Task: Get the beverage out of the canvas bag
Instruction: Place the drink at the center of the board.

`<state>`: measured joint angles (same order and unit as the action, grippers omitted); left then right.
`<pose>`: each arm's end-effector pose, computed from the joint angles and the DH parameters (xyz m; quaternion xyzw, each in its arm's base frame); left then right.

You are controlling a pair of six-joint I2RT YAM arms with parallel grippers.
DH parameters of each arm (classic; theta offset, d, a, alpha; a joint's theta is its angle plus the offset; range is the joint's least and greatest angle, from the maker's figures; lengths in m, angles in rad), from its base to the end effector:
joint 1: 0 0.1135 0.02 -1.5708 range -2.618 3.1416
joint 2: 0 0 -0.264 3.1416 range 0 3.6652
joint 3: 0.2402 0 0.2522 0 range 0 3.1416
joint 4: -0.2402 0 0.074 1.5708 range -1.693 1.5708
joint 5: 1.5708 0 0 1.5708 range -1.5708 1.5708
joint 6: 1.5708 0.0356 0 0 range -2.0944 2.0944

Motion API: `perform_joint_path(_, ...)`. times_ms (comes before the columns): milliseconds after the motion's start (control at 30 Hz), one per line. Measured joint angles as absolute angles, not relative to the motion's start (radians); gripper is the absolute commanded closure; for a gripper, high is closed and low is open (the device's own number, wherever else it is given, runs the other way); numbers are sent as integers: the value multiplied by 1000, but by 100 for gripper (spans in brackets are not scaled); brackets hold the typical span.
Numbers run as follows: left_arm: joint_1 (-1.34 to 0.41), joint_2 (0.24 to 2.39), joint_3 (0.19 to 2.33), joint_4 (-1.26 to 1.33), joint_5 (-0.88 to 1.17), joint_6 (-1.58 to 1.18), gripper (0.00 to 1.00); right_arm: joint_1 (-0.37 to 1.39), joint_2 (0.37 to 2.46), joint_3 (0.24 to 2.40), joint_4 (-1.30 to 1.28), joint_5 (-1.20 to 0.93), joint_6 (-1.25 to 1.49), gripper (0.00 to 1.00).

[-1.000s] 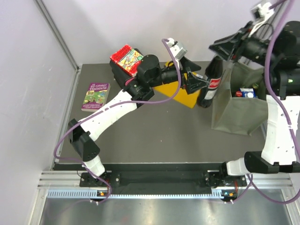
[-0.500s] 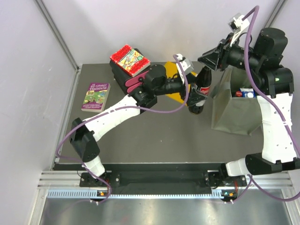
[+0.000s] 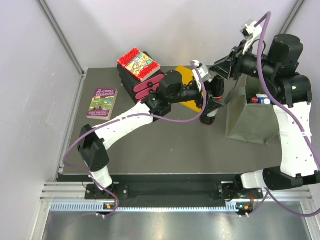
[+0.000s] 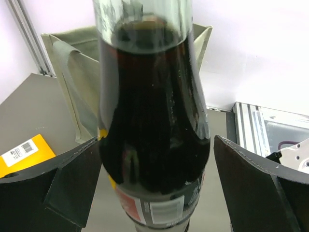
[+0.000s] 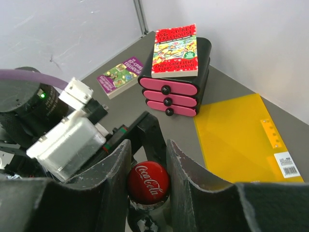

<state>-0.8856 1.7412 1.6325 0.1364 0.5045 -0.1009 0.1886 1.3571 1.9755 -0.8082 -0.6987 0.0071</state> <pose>0.2524 -0.3360 0.4097 0.4235 0.5555 -0.4820 0.5290 0.2199 0.0653 0.5433 -0.2828 0.7016 0.3211 0.5698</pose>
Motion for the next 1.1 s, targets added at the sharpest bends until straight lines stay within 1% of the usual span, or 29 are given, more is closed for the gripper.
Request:
perform_joint_path(100,-888,1758,1636,135,502,-101,7,194,1357,1975,-809,-696,4,100)
perform_joint_path(133,-889,1761,1636,134,498,-99,15,194,1357,1975,-809,-694,3,100)
perform_joint_path(167,-890,1765,1636,130,492,-97,19,196,1357,1975,-809,-694,2,100)
perform_joint_path(200,-890,1768,1636,127,485,-96,26,196,1357,1975,-809,-693,2,100)
perform_joint_path(233,-890,1771,1636,126,480,-94,35,196,1357,1975,-809,-692,2,100)
perform_joint_path(267,-890,1772,1636,126,479,-93,55,197,1357,1975,-808,-688,0,100)
perform_joint_path(333,-891,1773,1636,121,474,-87,72,199,1357,1974,-808,-681,-4,100)
perform_joint_path(367,-891,1773,1636,121,471,-85,89,200,1357,1972,-807,-681,-7,100)
perform_joint_path(400,-891,1773,1636,120,472,-86,97,201,1355,1969,-804,-680,-9,100)
perform_joint_path(433,-891,1773,1636,118,472,-87,100,202,1355,1967,-803,-680,-8,100)
perform_joint_path(500,-891,1773,1636,115,470,-88,100,202,1352,1958,-799,-678,-8,99)
perform_joint_path(567,-891,1772,1634,112,469,-86,100,202,1344,1943,-789,-678,-15,89)
perform_joint_path(600,-891,1771,1628,116,466,-85,100,202,1340,1935,-785,-678,-19,75)
perform_joint_path(667,-893,1764,1605,130,455,-79,100,202,1320,1893,-760,-685,-26,59)
perform_joint_path(700,-894,1749,1572,144,441,-73,100,203,1308,1863,-746,-694,-29,43)
perform_joint_path(767,-897,1717,1508,149,418,-65,100,208,1282,1800,-709,-701,-45,28)
perform_joint_path(800,-896,1697,1466,143,399,-65,100,207,1263,1762,-669,-713,-47,10)
perform_joint_path(833,-895,1679,1424,137,380,-64,100,205,1252,1743,-649,-718,-42,4)
perform_joint_path(867,-892,1666,1393,128,366,-64,100,208,1237,1721,-623,-734,-43,0)
perform_joint_path(1100,-856,1592,1163,84,207,-41,100,214,1174,1695,-492,-794,-52,1)
